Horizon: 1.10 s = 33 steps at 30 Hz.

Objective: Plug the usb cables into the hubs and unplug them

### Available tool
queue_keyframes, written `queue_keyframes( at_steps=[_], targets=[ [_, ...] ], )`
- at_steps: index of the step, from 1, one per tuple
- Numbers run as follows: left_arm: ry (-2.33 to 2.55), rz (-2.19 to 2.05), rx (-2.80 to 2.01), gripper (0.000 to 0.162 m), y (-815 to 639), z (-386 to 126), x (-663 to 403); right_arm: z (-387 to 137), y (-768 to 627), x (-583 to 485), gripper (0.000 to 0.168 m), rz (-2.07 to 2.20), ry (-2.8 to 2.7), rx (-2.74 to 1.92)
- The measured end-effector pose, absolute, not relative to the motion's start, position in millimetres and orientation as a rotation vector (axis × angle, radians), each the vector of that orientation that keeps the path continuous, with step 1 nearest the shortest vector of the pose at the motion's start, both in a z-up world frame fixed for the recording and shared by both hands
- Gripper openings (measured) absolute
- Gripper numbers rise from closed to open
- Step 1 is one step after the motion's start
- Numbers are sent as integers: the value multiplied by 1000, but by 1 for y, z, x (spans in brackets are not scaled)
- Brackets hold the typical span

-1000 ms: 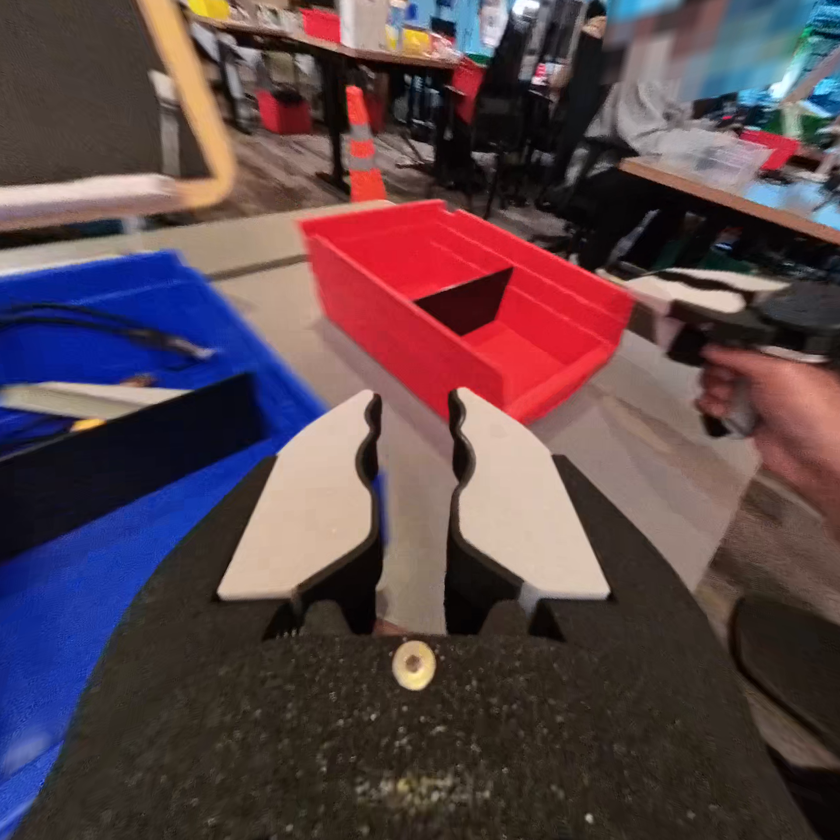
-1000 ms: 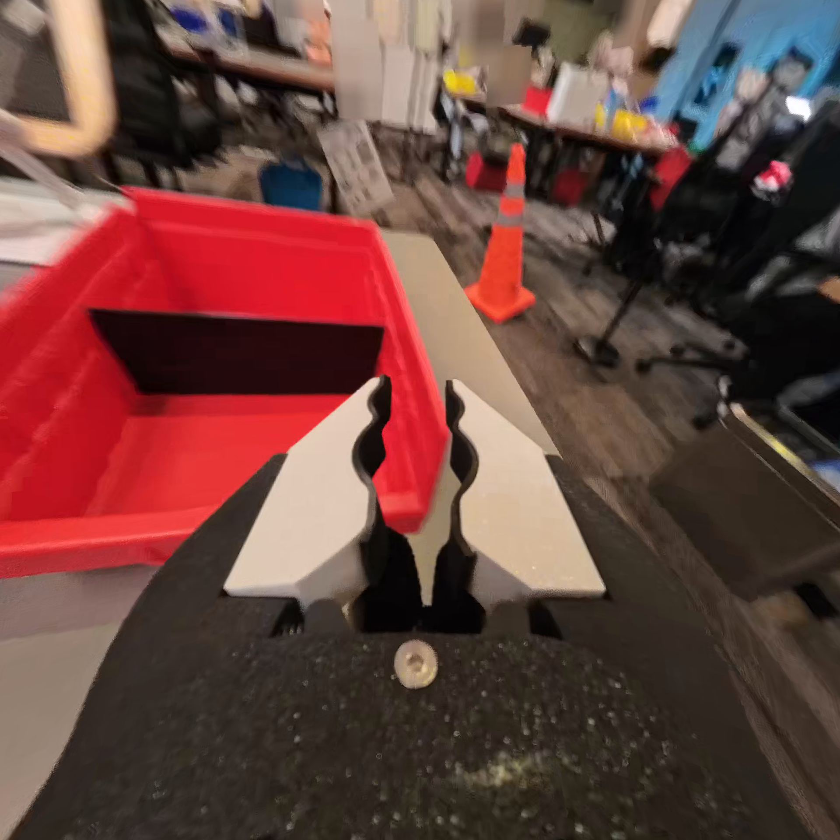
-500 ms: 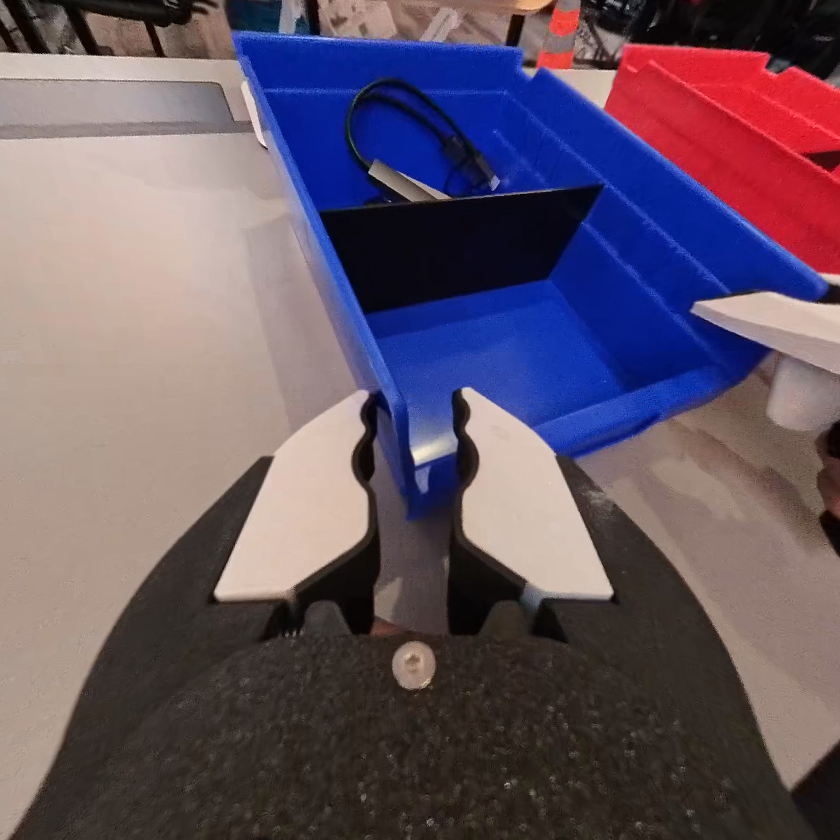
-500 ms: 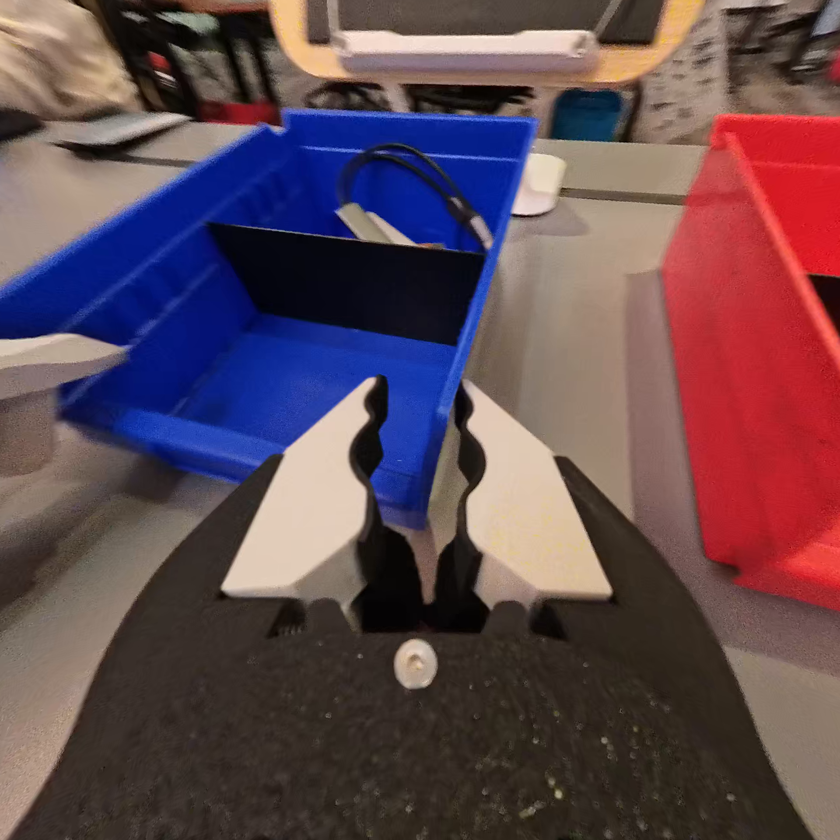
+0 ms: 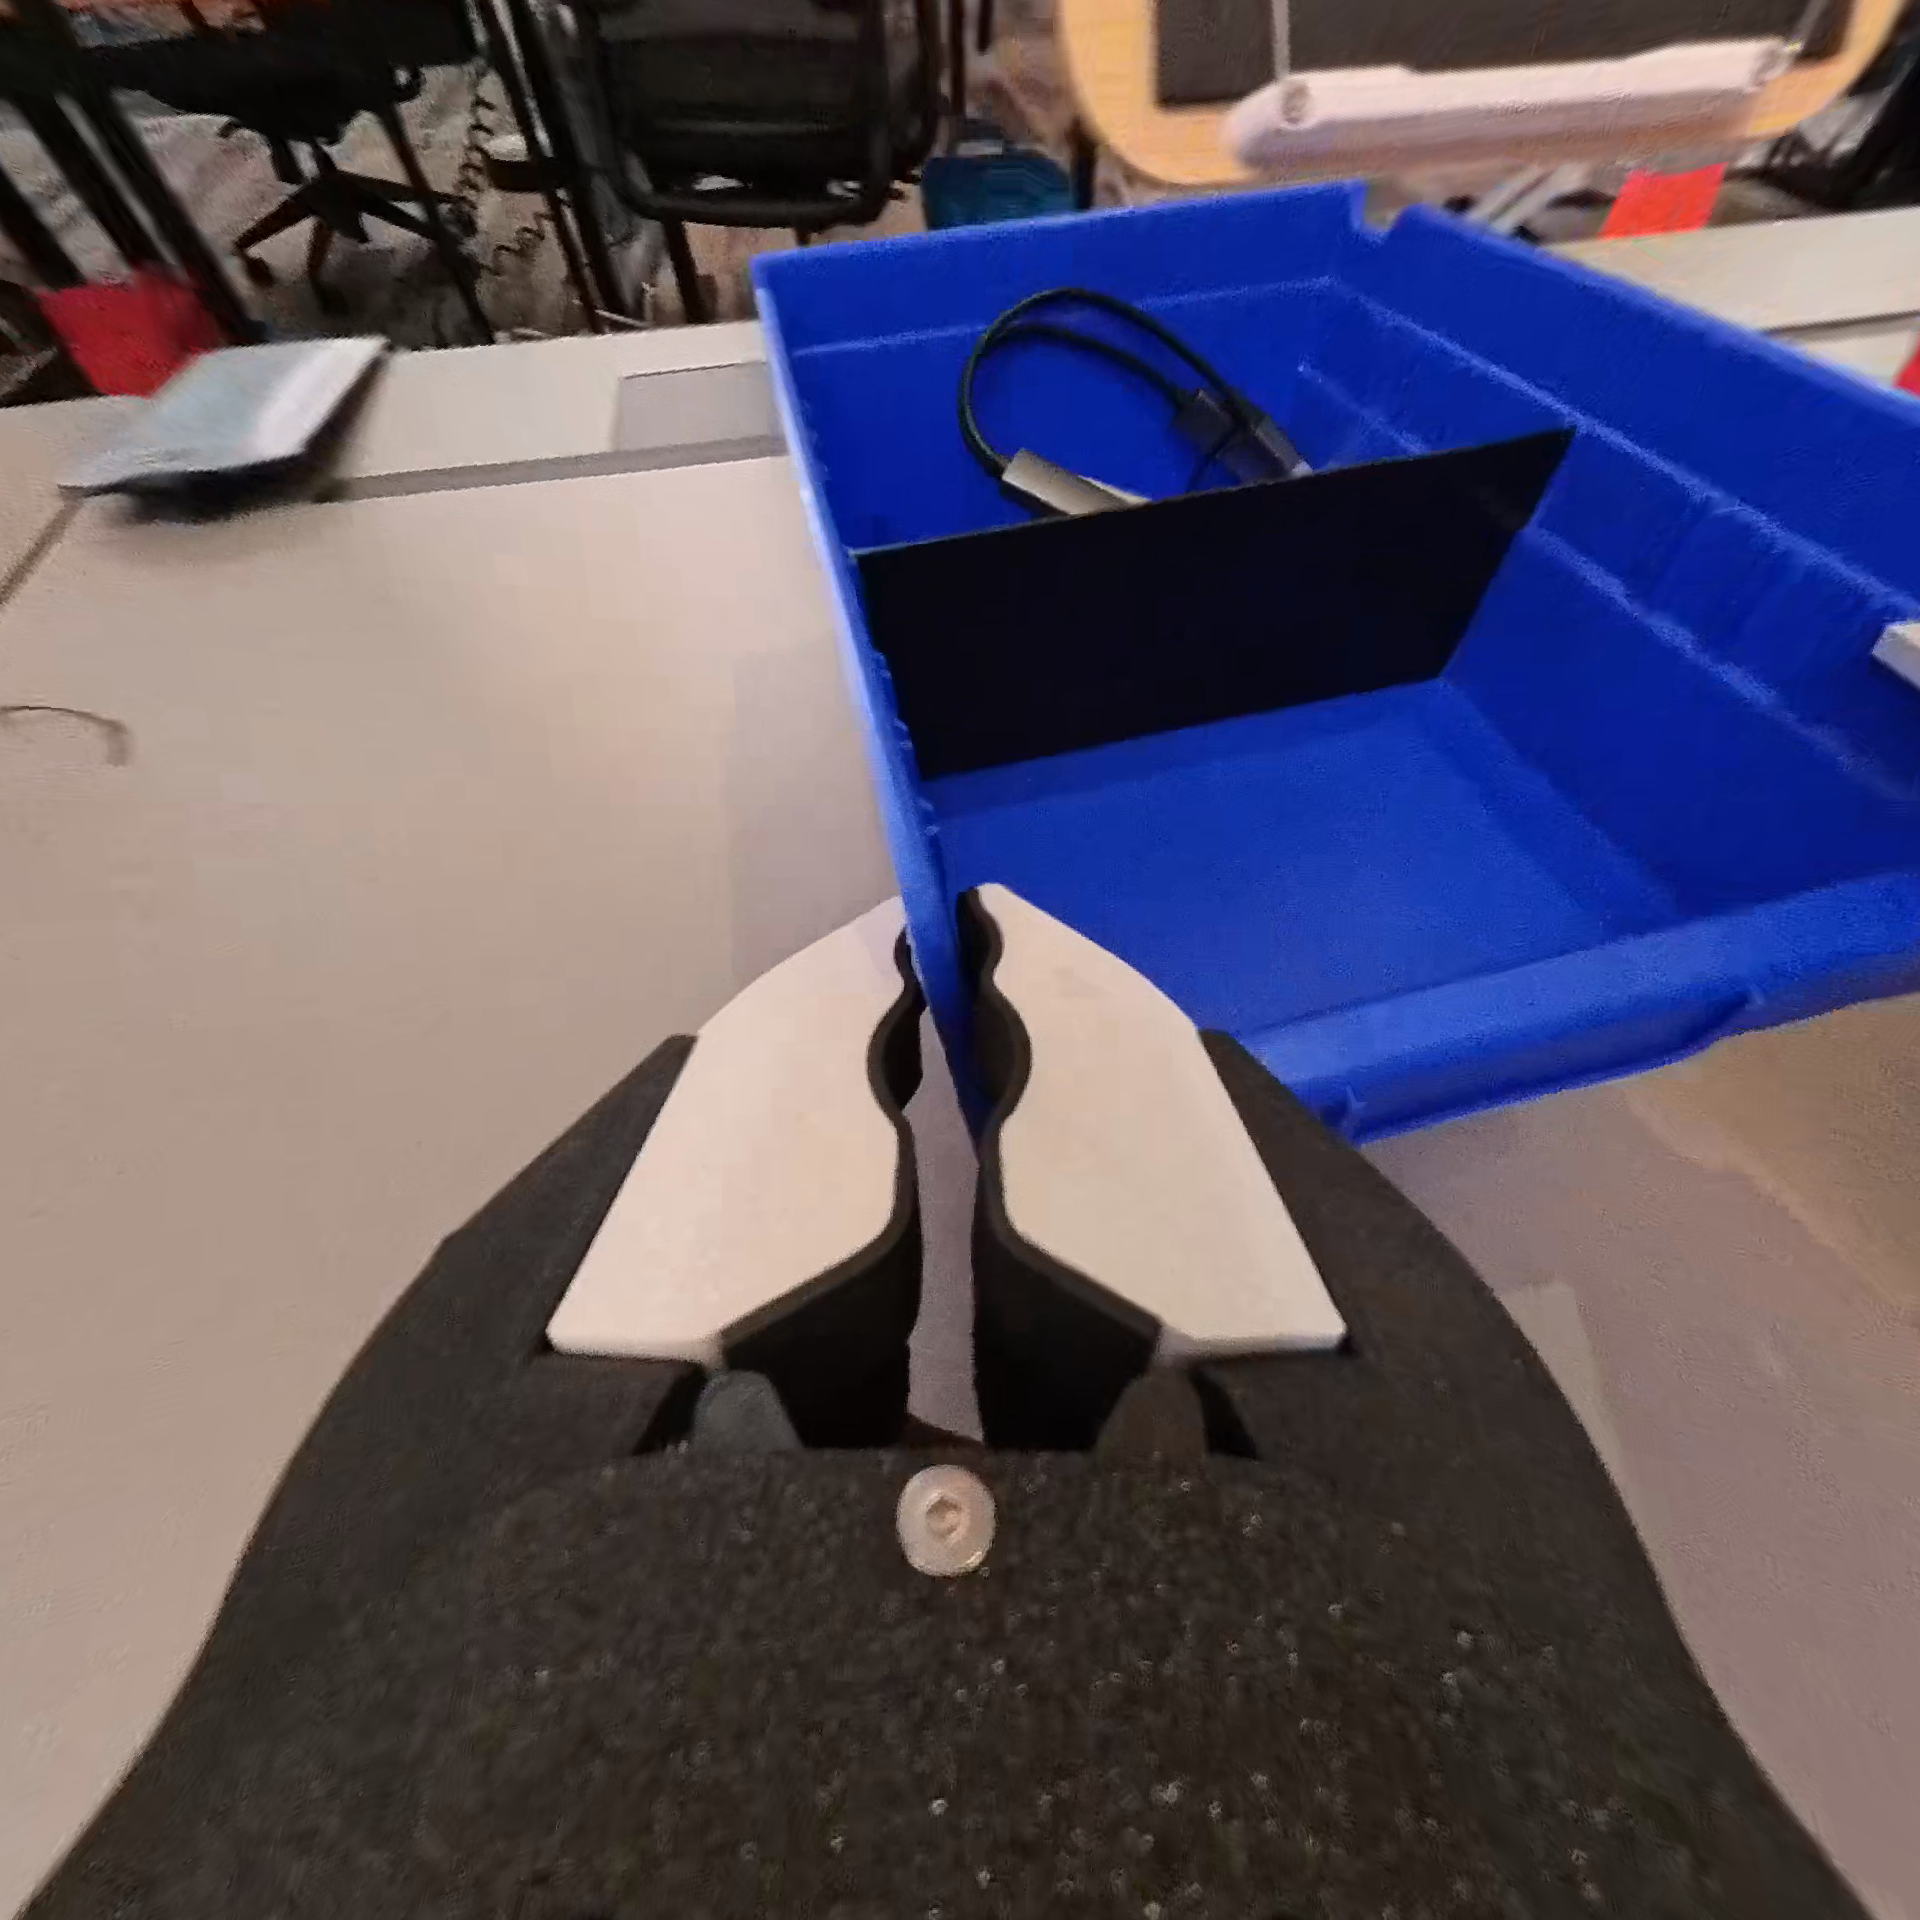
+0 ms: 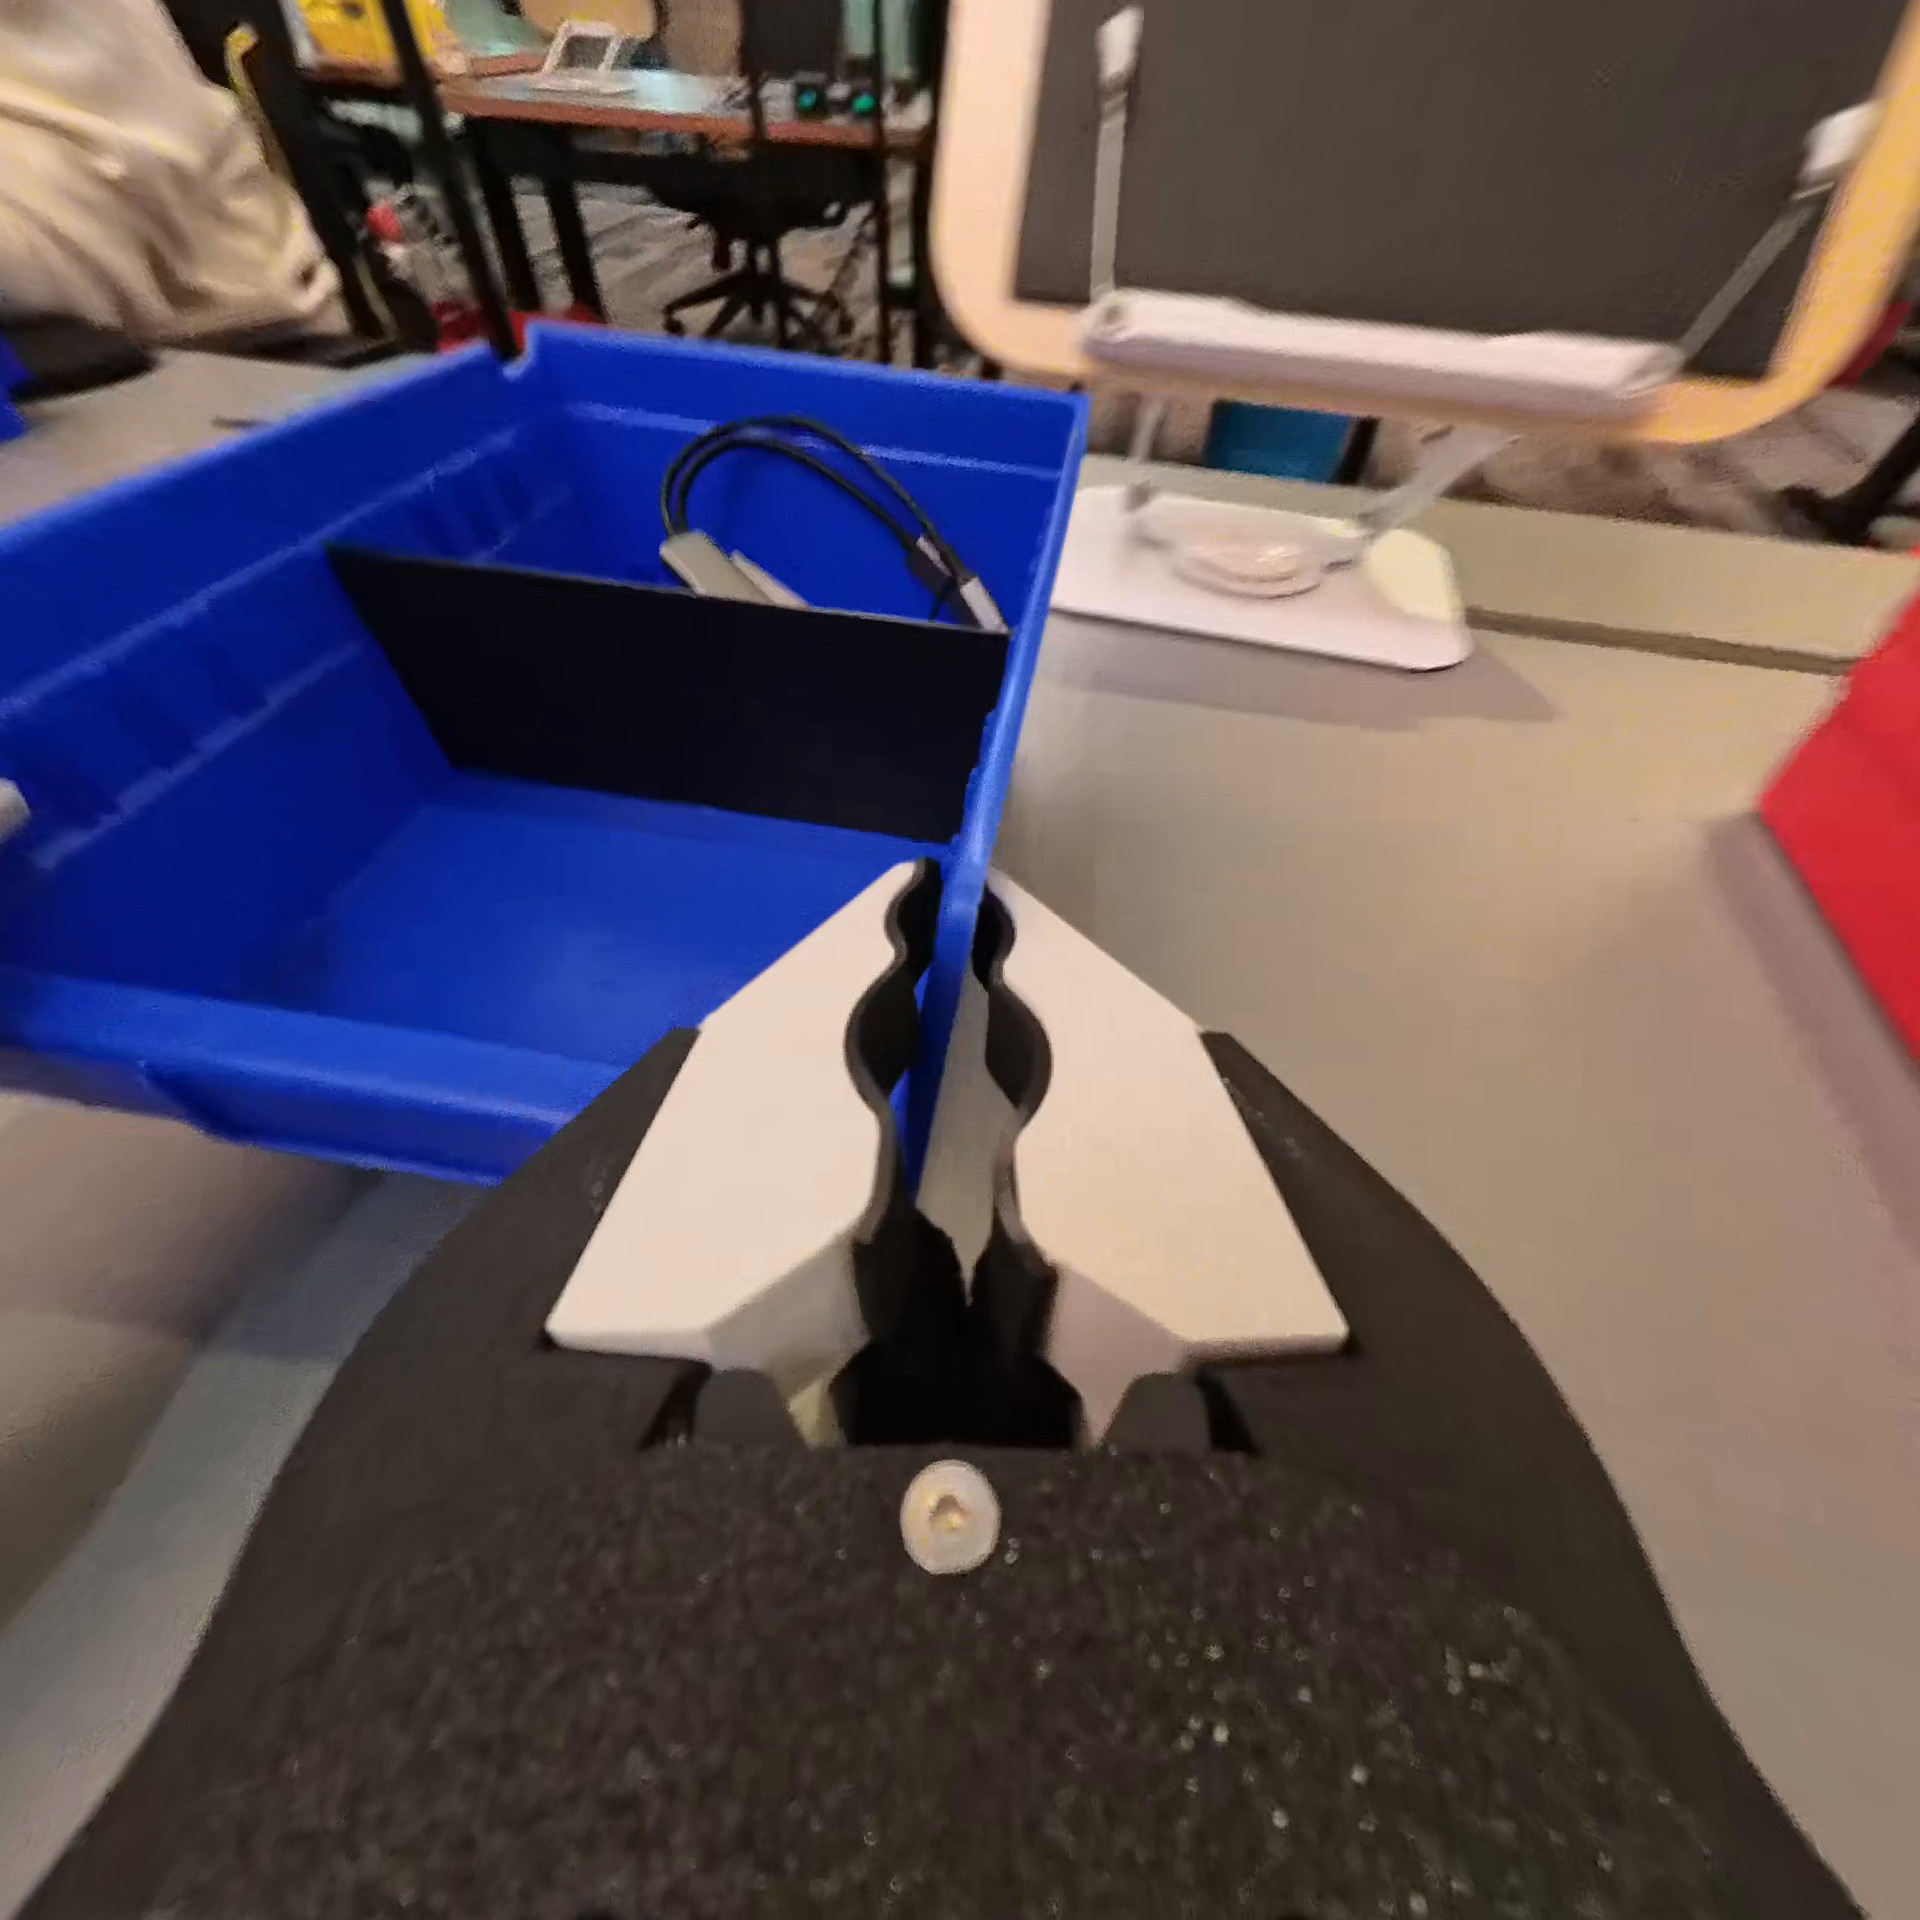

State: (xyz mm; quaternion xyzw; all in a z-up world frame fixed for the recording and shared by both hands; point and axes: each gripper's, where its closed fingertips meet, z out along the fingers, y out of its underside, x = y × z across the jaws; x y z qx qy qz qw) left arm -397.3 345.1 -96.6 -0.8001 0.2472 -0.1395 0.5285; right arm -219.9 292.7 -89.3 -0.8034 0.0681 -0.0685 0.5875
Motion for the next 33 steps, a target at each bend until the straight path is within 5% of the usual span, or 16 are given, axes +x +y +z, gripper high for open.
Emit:
queue_keyframes(
  at_steps=[11,16,18,25,33],
  targets=[
    [498,-350,-1958,3,401,-130,-483,-123,335,-307,8,-71,-14,-1914],
    [428,-368,-1984,3,399,-129,-486,-118,303,-312,26,231,-277,-2057],
    [414,-336,-1969,17,392,-120,-491,-108,276,-301,30,378,-415,-2042],
    [230,-413,-1748,29,343,-56,-490,-112,195,-116,34,90,-293,-1935],
    [467,-506,-1836,25,281,-100,-422,-89,100,75,29,-21,261,-1719]
  ],
)
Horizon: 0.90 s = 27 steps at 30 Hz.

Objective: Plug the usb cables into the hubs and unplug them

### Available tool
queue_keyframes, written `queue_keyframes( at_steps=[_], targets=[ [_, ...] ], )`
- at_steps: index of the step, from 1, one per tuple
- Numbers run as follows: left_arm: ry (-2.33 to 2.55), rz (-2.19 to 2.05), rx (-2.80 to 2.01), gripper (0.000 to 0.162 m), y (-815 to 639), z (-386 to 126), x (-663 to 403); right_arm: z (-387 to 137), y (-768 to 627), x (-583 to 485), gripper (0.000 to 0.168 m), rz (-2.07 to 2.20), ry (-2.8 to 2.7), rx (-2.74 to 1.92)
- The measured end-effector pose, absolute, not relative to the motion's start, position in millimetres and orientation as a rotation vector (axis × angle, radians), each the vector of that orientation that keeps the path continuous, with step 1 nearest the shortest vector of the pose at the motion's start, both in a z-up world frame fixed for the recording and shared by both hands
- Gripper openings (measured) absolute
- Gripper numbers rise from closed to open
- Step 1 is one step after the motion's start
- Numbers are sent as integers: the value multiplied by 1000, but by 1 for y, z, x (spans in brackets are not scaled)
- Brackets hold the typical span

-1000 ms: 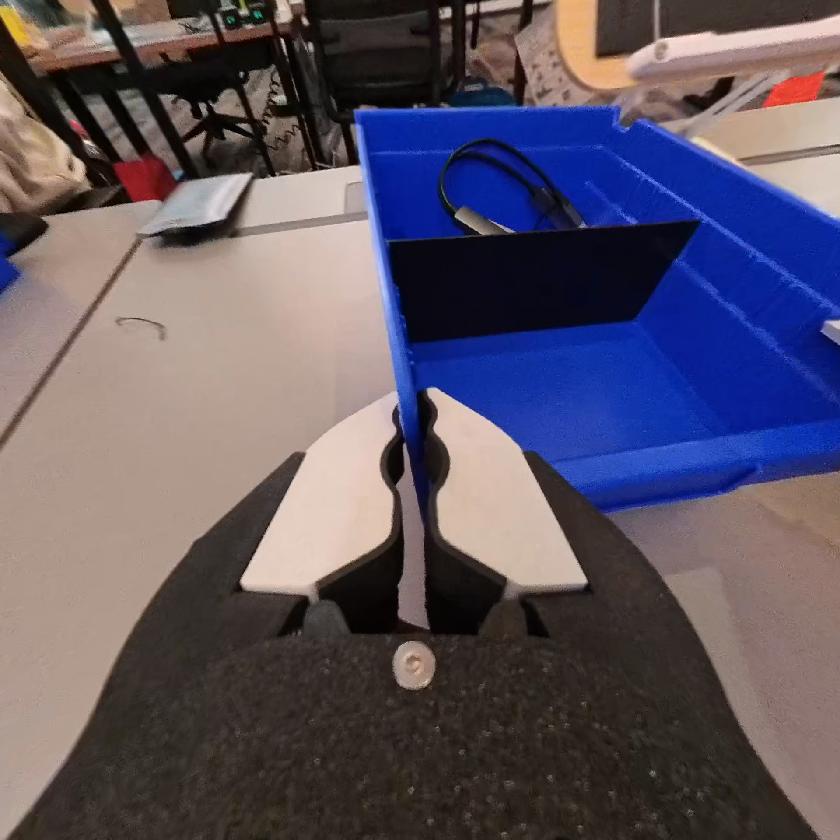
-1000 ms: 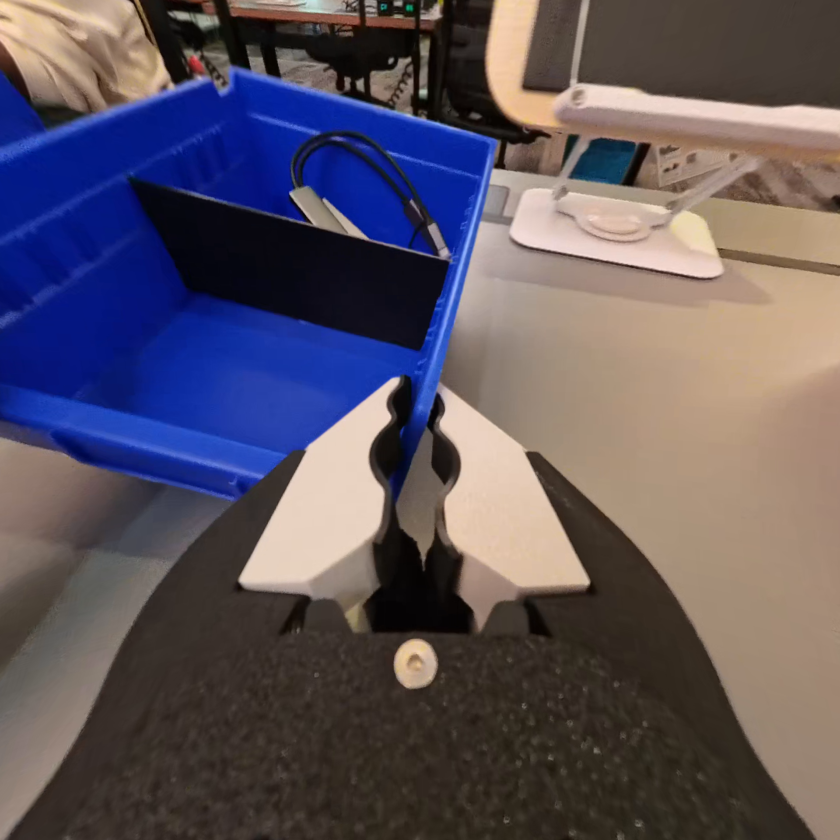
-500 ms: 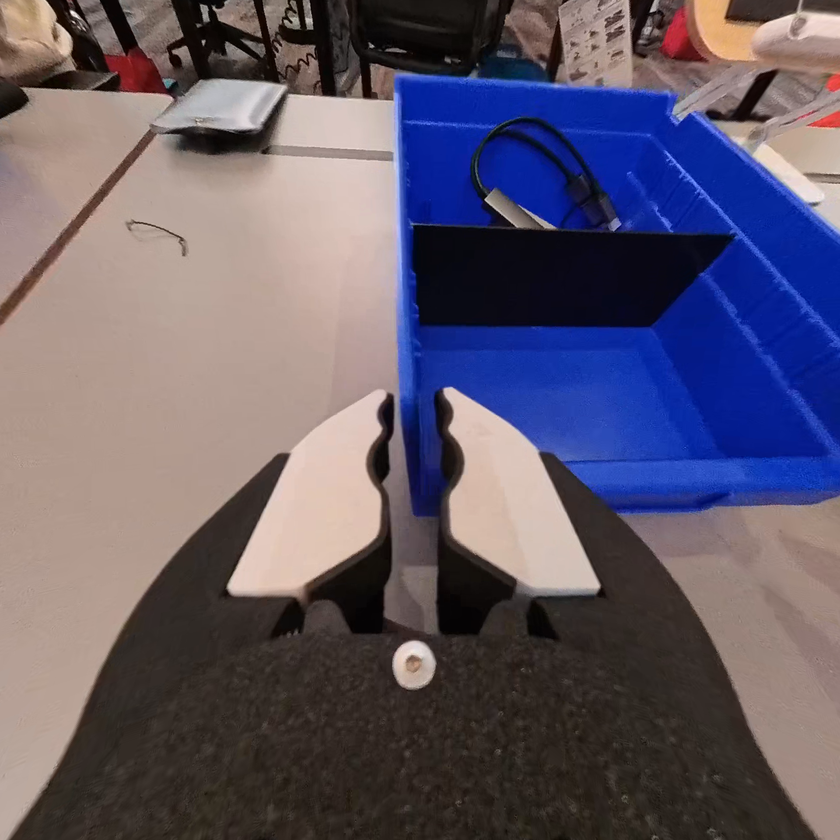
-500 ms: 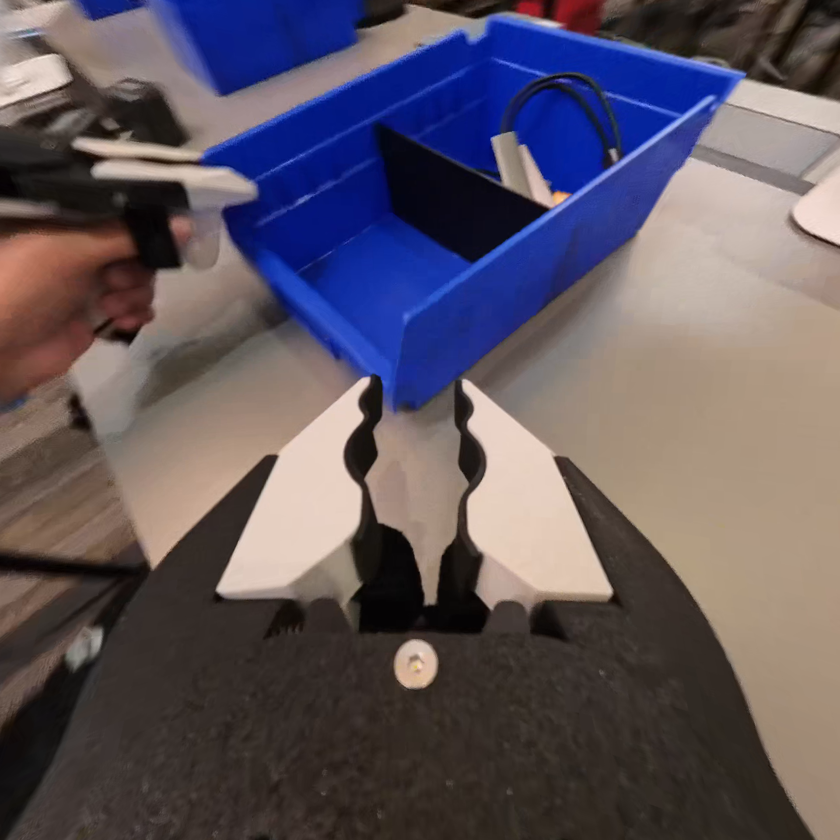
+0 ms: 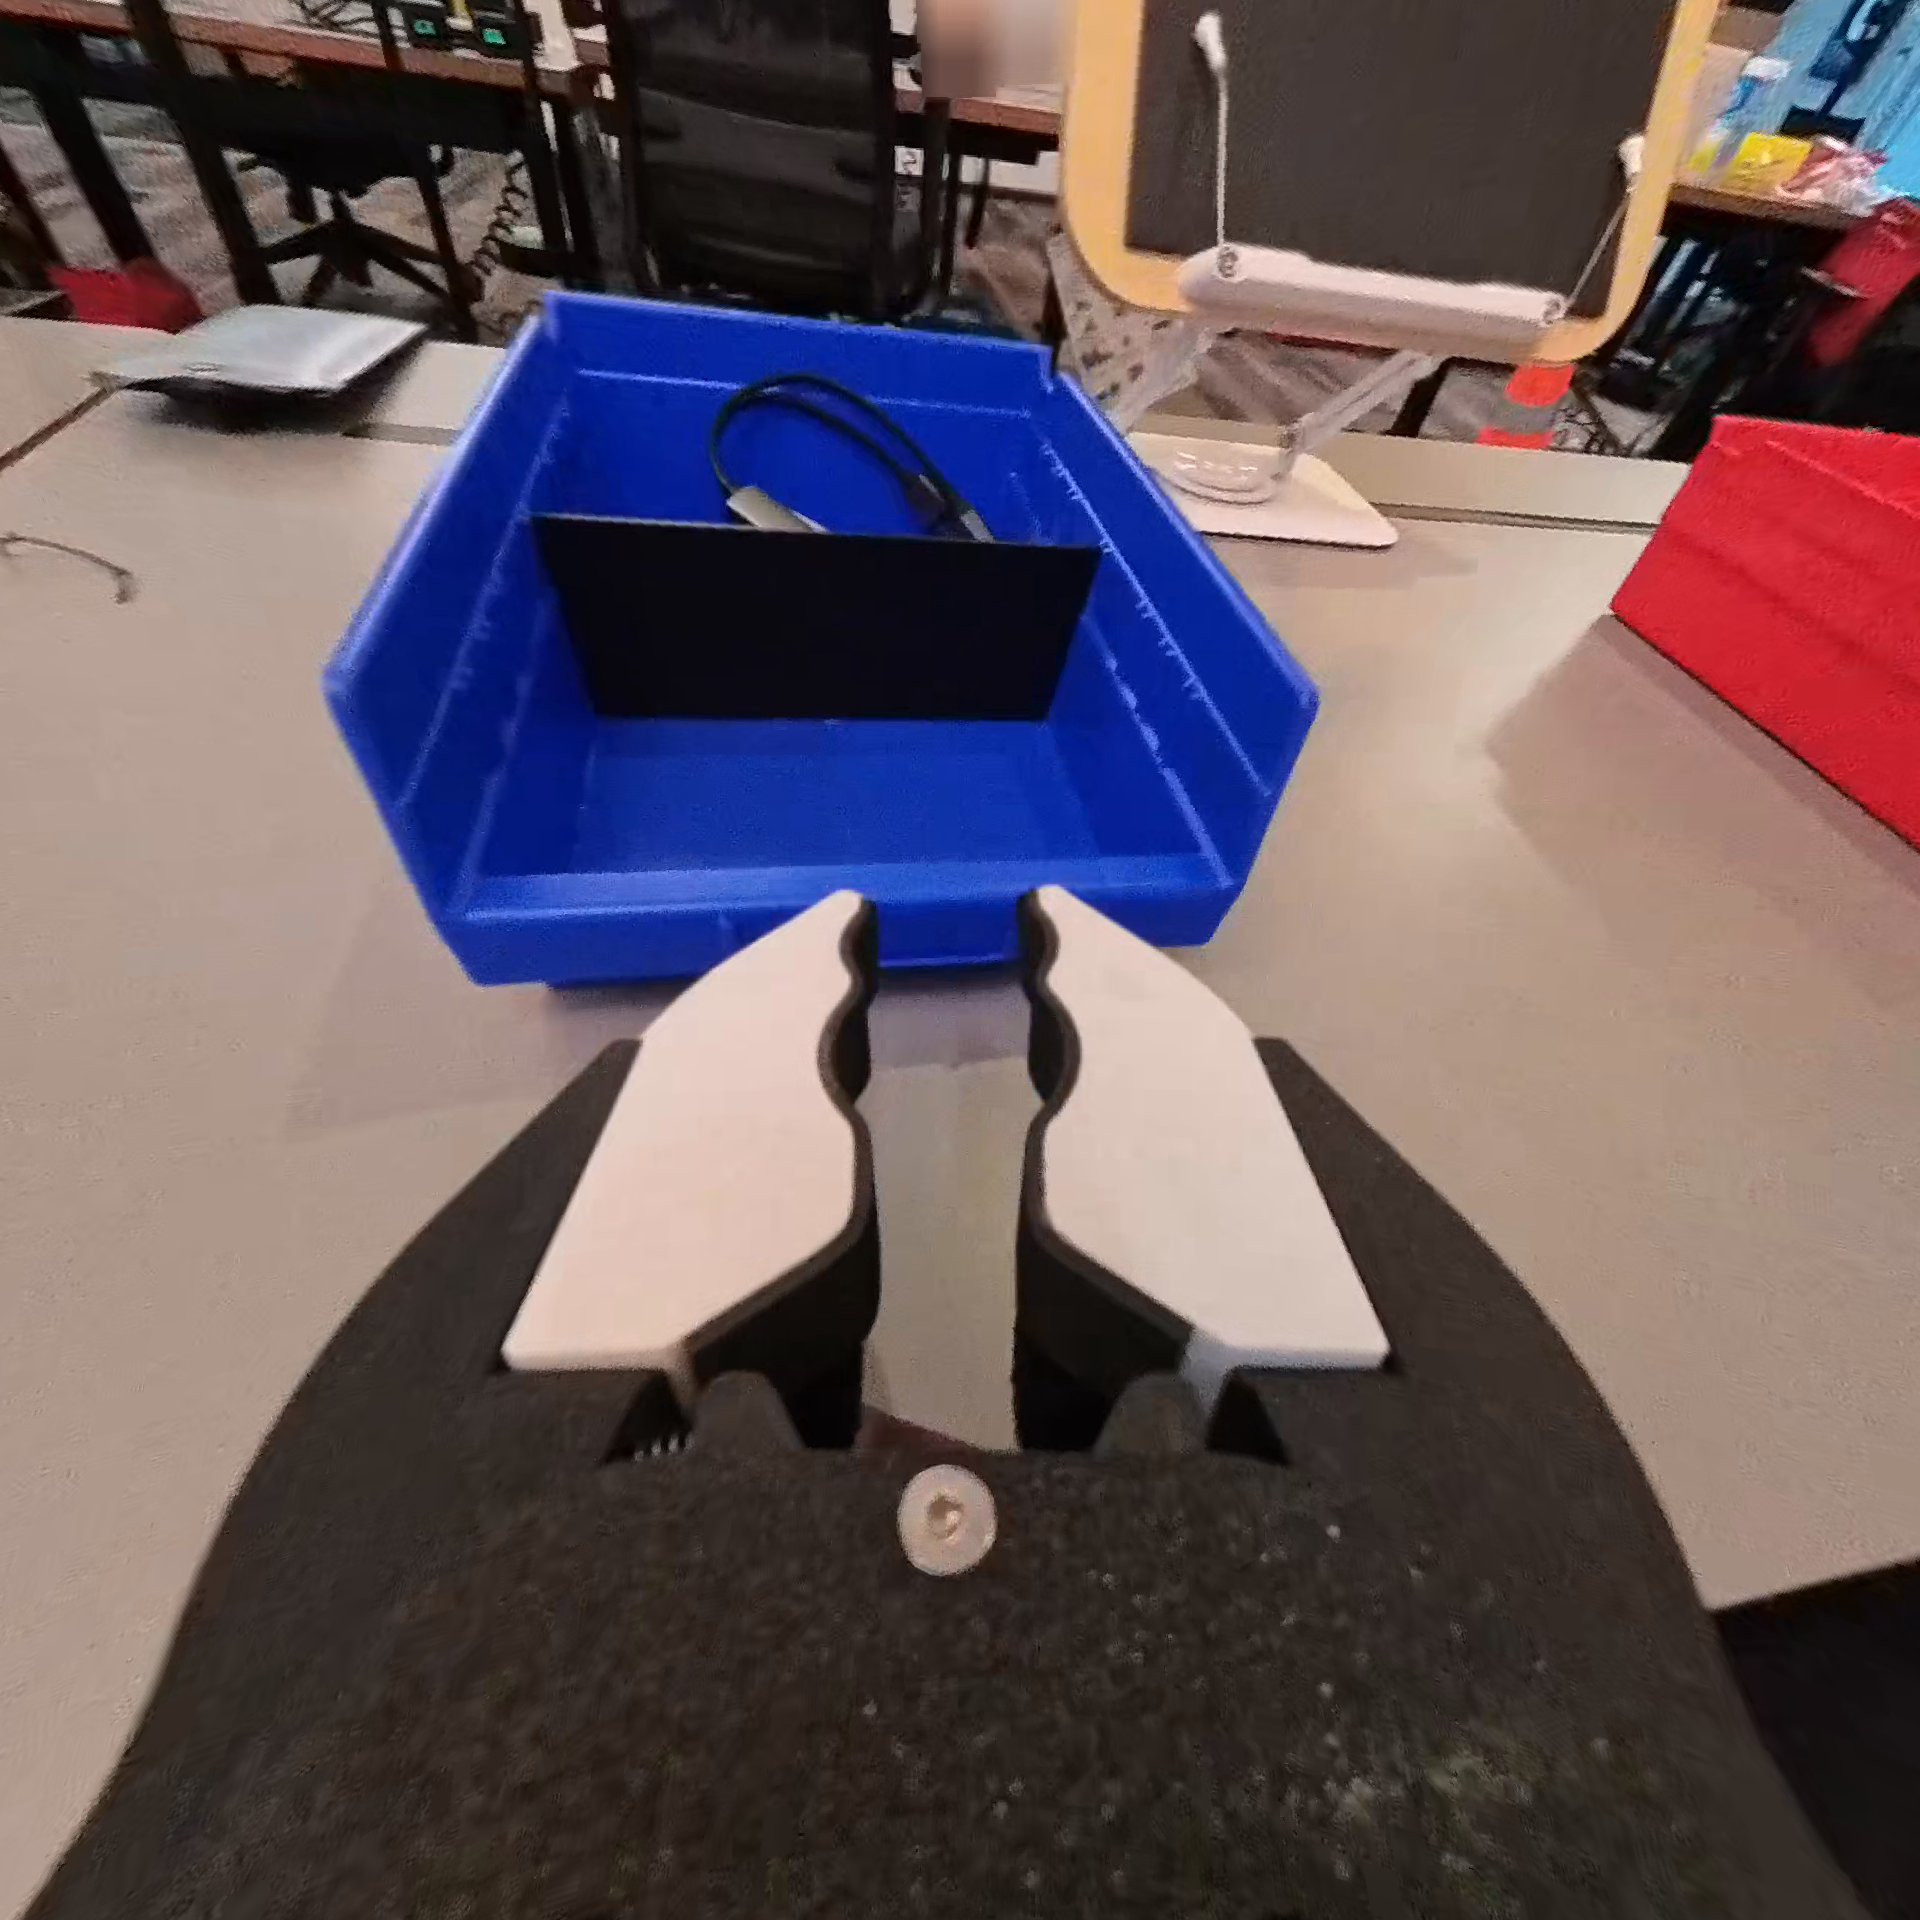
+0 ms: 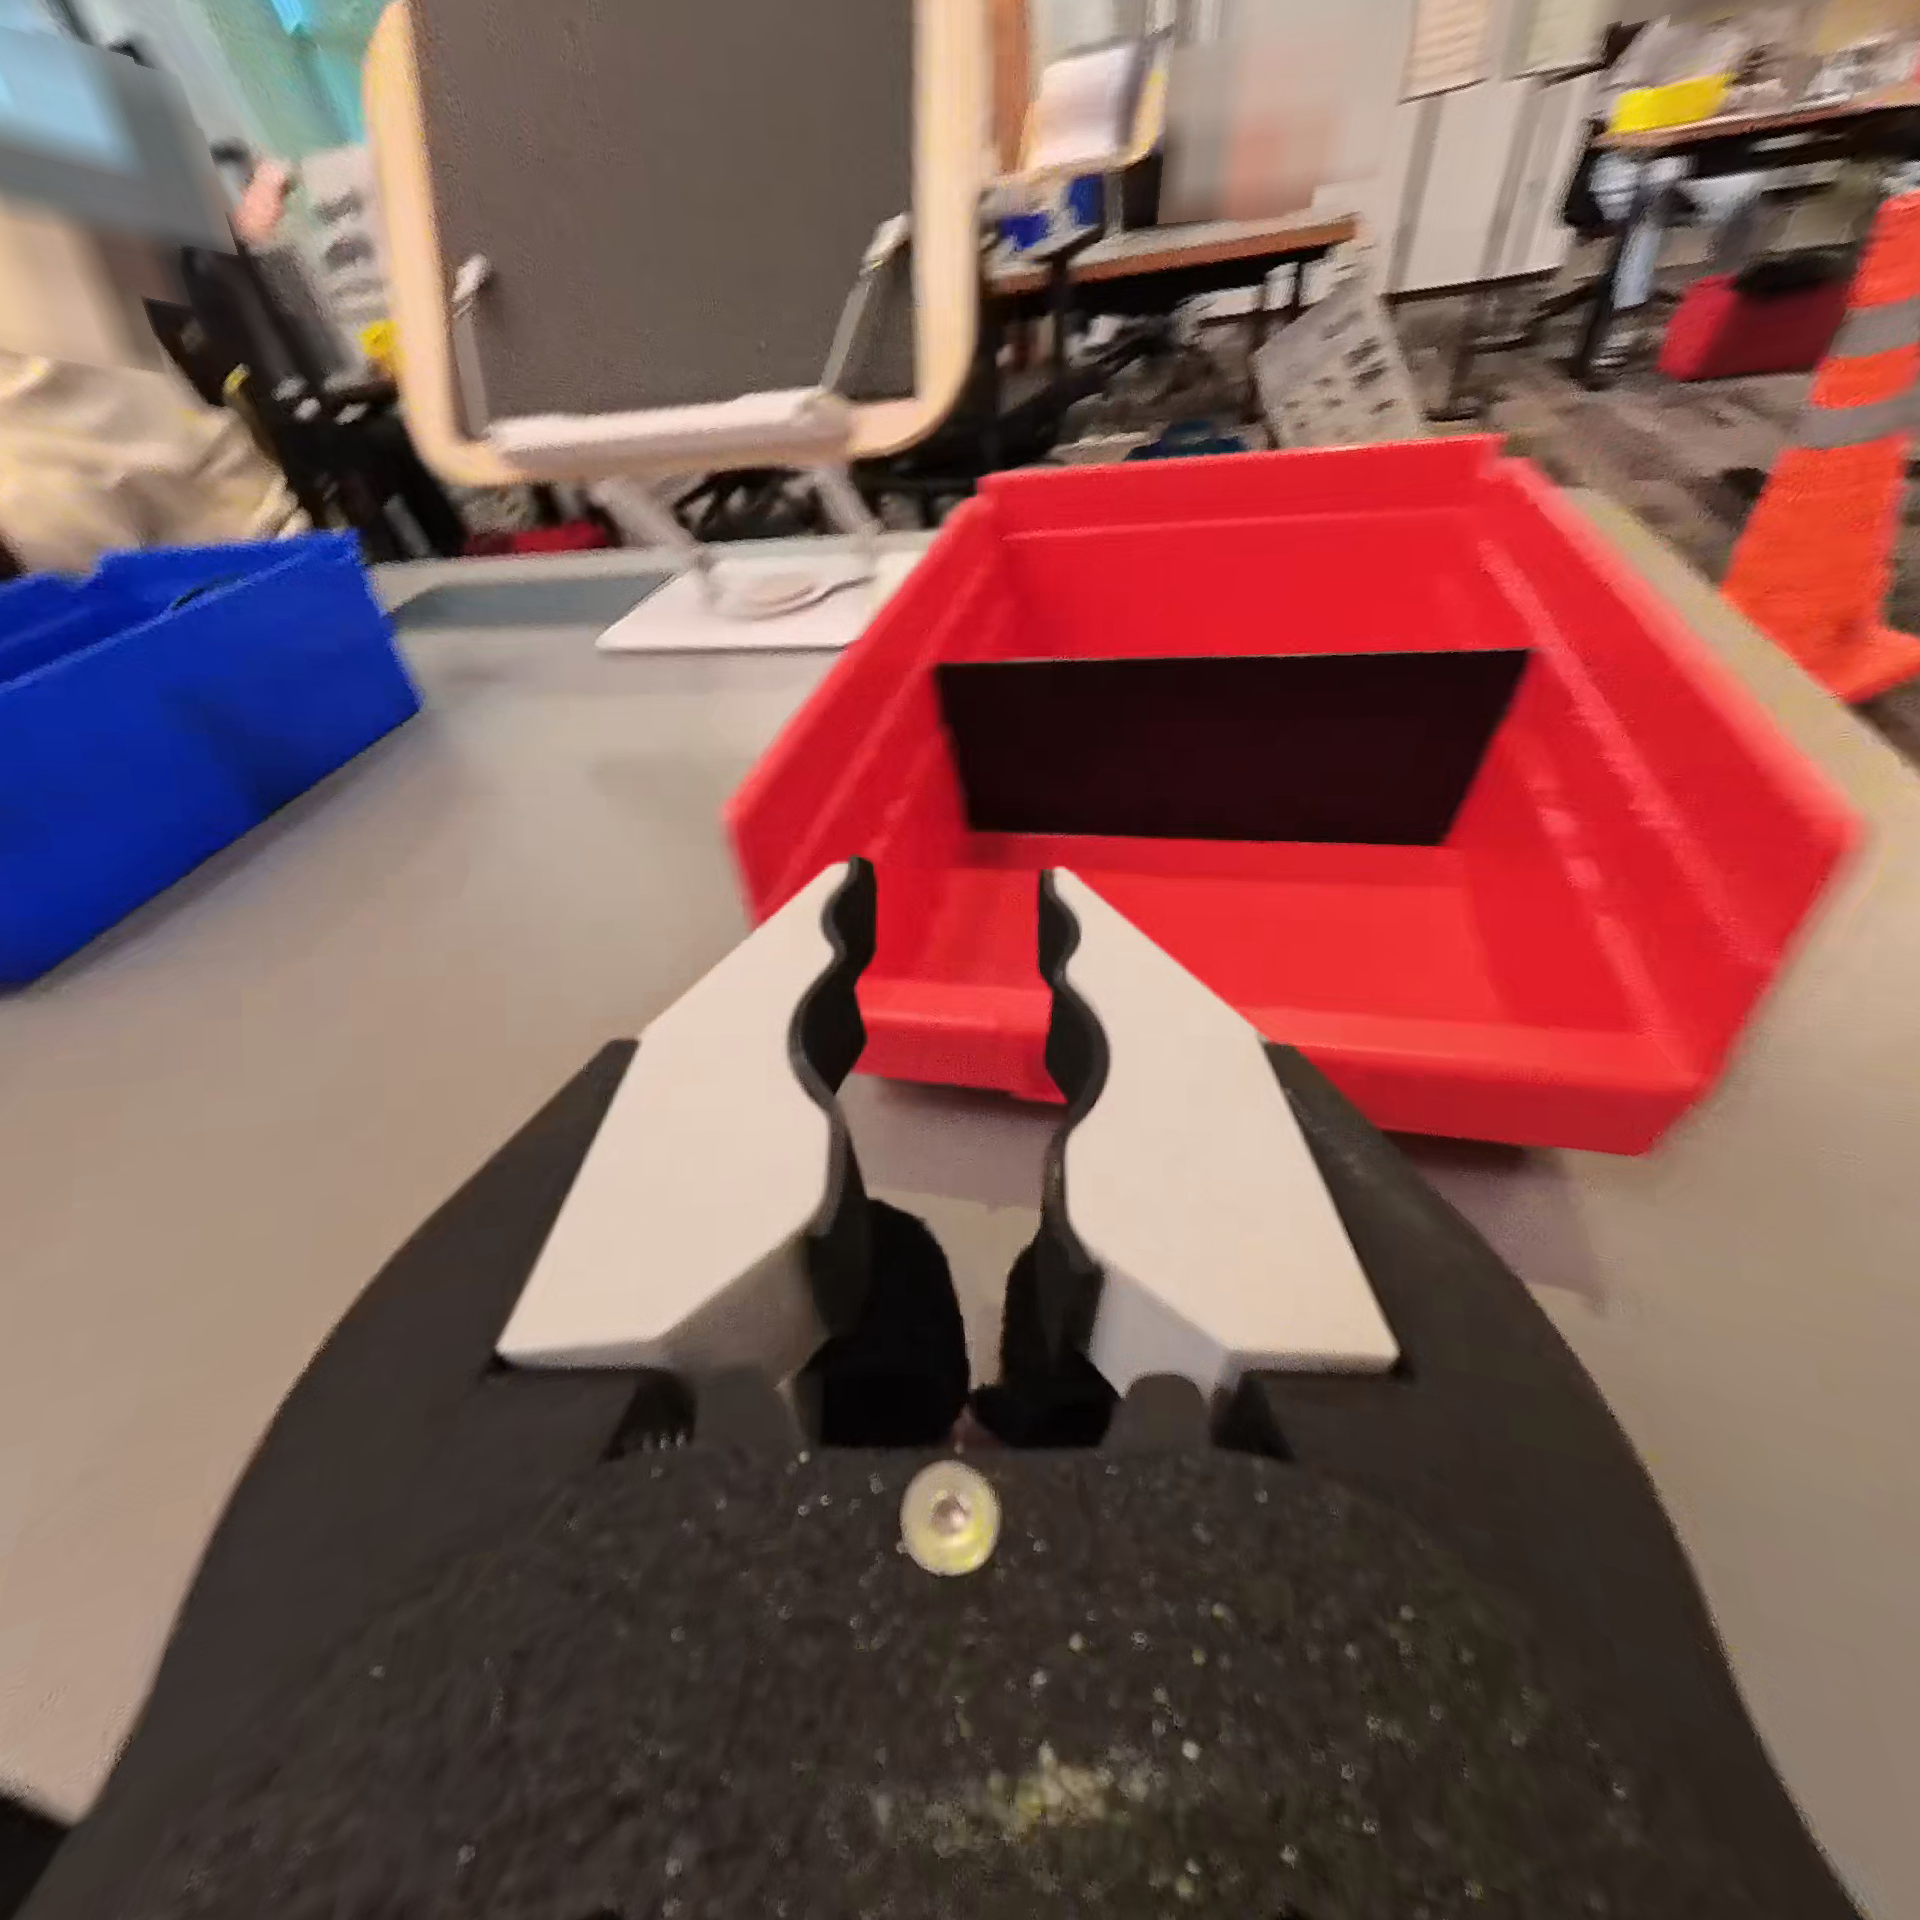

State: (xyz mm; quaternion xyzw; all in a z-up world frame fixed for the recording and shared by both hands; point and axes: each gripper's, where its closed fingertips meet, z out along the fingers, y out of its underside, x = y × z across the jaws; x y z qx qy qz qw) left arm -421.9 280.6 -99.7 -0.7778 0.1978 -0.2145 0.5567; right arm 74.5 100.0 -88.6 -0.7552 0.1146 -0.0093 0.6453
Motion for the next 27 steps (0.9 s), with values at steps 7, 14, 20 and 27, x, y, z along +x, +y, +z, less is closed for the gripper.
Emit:
queue_keyframes(
  at_steps=[7,14,20,27],
  targets=[
    [600,-409,-1862,25,297,-118,-408,-107,95,114,29,93,491,-1703],
    [697,-575,-1816,26,285,-115,-385,-117,103,99,26,-43,358,-1791],
    [972,-1295,-1479,33,223,-53,-339,-113,106,82,26,42,322,-1774],
    [1631,-917,-1463,30,304,-14,-341,-113,111,72,26,70,269,-1777]
  ],
)
